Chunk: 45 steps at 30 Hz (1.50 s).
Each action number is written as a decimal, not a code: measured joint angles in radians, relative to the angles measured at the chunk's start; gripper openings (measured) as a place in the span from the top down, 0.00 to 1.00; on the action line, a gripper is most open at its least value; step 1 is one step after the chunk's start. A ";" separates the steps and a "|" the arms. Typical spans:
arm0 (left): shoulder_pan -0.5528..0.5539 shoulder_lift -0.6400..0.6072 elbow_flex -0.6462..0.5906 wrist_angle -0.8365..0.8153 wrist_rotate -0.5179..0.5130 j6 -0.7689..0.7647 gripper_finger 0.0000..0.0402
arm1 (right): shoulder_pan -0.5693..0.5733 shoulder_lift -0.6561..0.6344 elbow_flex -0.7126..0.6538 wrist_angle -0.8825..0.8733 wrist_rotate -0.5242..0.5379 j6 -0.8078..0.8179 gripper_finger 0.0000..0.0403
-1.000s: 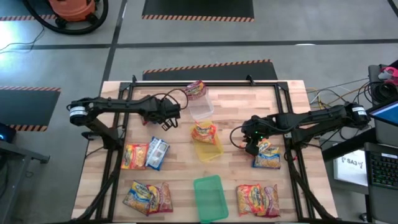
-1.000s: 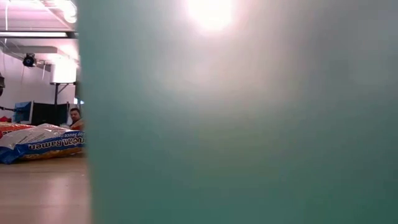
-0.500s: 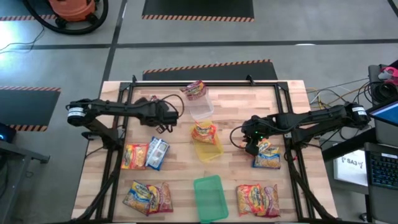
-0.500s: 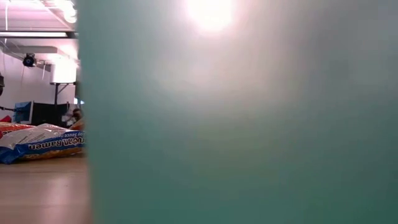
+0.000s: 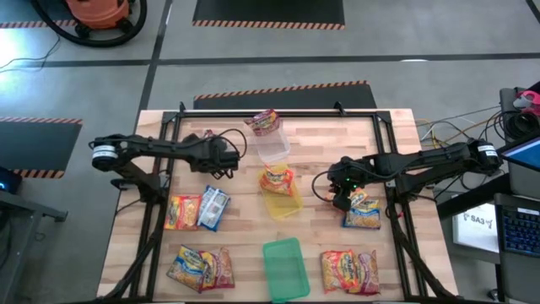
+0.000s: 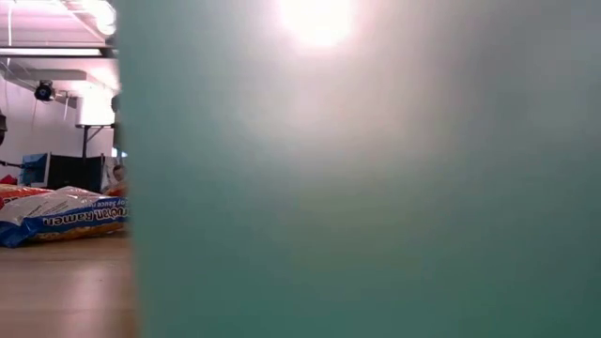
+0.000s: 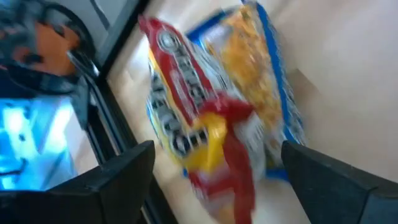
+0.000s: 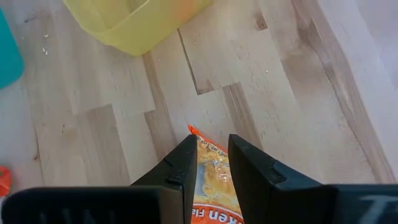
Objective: Sort Maruchan noodles
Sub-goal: Put the red noodle pack into the transparent bin
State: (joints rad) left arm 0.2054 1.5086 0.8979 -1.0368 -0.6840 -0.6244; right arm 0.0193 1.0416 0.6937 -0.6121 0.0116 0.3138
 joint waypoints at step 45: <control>0.086 0.001 0.003 0.338 -0.043 -0.046 0.99 | 0.000 0.000 0.000 0.001 0.000 0.000 0.80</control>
State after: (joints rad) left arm 0.2910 1.5093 0.9009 -0.6989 -0.7266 -0.6709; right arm 0.0195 1.0416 0.6937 -0.6113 0.0116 0.3135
